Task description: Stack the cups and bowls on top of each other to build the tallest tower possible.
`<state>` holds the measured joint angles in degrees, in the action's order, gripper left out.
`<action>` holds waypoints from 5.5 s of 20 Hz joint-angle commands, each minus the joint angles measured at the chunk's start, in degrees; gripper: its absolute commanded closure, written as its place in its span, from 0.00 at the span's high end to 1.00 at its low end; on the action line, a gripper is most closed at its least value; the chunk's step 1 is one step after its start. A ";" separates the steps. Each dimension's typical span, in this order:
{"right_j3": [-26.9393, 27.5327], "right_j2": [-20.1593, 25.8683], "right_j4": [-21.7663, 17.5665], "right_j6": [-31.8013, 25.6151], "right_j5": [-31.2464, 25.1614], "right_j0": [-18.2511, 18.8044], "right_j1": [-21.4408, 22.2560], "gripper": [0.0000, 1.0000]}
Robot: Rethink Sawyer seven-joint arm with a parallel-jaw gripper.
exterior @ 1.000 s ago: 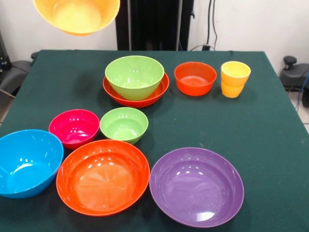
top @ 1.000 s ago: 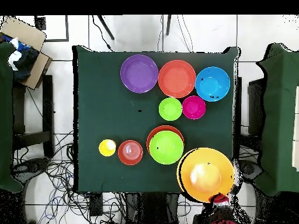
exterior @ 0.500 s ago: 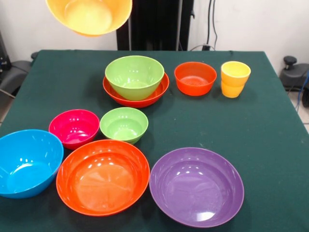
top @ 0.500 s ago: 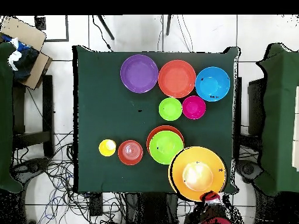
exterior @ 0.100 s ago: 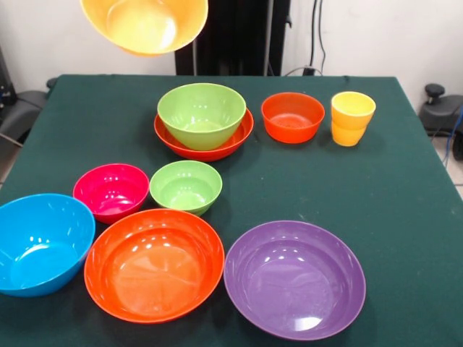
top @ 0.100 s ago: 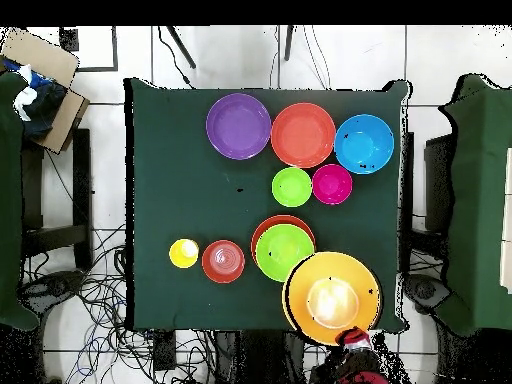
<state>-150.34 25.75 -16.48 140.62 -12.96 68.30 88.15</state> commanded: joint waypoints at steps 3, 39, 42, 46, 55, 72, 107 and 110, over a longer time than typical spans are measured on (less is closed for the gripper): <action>1.11 0.62 2.02 -4.22 -6.94 -6.19 -0.17 0.00; 18.54 -18.67 -11.50 17.14 -7.79 -29.33 -14.77 0.00; 20.25 -21.22 -10.03 17.60 -7.54 -32.57 -16.49 0.00; 20.62 -22.54 -6.59 15.02 -7.86 -33.90 -16.46 0.00; 21.01 -25.08 -2.58 11.67 -8.89 -36.10 -16.01 0.00; 23.40 -28.33 2.34 11.13 -13.36 -41.14 -15.44 0.00; 33.59 -39.79 10.25 14.27 -10.75 -55.25 -27.96 0.00; 33.74 -40.14 11.21 13.46 -10.51 -55.47 -28.36 0.00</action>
<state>-119.41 -14.14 -8.14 144.48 -21.52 14.35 63.63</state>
